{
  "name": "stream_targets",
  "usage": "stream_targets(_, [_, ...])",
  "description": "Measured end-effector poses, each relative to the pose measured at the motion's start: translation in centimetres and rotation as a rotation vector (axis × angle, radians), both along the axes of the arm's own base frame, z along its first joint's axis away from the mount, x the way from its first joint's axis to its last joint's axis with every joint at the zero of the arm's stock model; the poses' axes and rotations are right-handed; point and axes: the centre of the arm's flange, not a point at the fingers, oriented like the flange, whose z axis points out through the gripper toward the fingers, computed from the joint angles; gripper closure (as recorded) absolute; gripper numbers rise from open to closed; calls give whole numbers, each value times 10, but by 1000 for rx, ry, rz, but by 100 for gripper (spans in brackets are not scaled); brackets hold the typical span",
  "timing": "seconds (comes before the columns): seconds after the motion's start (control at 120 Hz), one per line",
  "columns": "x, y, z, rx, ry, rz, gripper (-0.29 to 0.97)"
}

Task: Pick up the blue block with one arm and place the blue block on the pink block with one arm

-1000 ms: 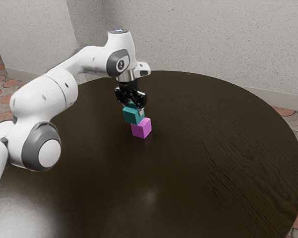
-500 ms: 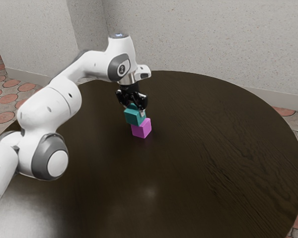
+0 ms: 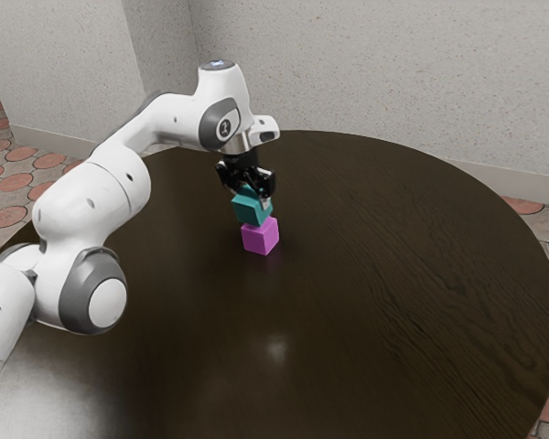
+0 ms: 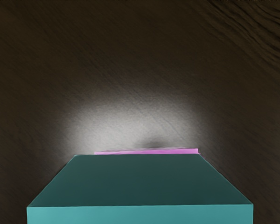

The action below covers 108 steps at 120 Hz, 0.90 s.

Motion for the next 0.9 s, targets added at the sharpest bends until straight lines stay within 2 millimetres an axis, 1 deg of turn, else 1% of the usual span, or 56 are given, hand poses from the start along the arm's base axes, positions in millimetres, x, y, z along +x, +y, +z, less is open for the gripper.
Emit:
stream_targets(0.167, [1, -2, 2, -8, -9, -2, 12])
stream_targets(0.217, [0, -2, 9, -6, -9, -4, 10])
stream_targets(0.283, [-5, -4, 33, -2, -11, -7, 7])
stream_targets(0.392, [-19, -7, 87, 7, -31, -13, 4])
stream_targets(0.433, [-23, -8, 96, 7, -32, -15, 4])
stream_targets(0.65, [-28, -9, 111, 7, -39, -19, 1])
stream_targets(0.783, [-28, -9, 113, 6, -43, -20, 1])
stream_targets(0.9, [-27, -9, 110, 7, -40, -20, 0])
